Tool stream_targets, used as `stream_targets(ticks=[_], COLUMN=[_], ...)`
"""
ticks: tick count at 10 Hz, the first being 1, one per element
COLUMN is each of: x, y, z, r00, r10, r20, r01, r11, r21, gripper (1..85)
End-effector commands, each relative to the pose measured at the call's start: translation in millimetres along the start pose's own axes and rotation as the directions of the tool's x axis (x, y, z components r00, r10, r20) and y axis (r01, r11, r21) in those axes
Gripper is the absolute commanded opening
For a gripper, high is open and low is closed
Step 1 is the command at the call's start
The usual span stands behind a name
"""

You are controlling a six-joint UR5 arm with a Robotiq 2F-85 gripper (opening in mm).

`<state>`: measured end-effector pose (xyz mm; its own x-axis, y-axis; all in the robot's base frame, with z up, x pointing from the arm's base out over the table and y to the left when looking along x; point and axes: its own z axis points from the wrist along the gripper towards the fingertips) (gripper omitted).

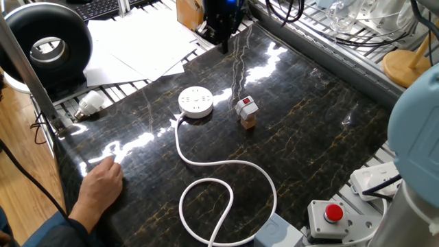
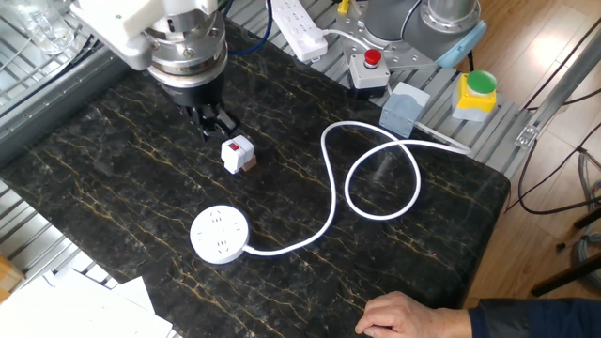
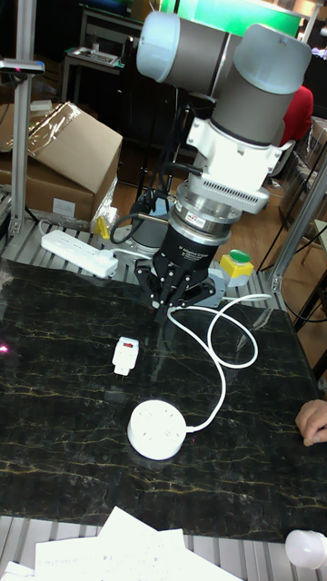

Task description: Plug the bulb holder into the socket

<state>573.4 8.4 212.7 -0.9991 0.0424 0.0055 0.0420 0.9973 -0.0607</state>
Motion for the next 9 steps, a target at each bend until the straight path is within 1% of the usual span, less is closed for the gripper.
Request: stream_targets(ticks=[1,2,3,4,5,6,7,8,9], x=[-11.0,-0.6,47.7,50.5,58.8,63.5,57.8,52.2,36.1], y=[16.3,7.7,-16.6,-25.2,-24.2,-29.1,-32.9,-29.0,-24.4], z=[2.7,4.9,3.9,9.4,15.3,24.9,39.0,55.1,72.4], r00=[0.998,0.999,0.97,0.968,0.971,0.975,0.984,0.992,0.993], r10=[0.019,-0.029,-0.209,-0.223,-0.202,-0.191,-0.163,-0.123,-0.087], r20=[0.057,0.034,-0.12,-0.116,-0.124,-0.118,-0.07,-0.016,0.076], r01=[-0.014,0.031,0.205,0.218,0.193,0.182,0.159,0.122,0.091], r11=[0.996,0.997,0.977,0.974,0.978,0.98,0.986,0.991,0.994], r21=[-0.088,-0.076,-0.051,-0.054,-0.083,-0.077,-0.058,-0.057,-0.053], gripper=[2.7,11.0,67.3,78.0,77.3,75.7,70.7,67.3,61.3])
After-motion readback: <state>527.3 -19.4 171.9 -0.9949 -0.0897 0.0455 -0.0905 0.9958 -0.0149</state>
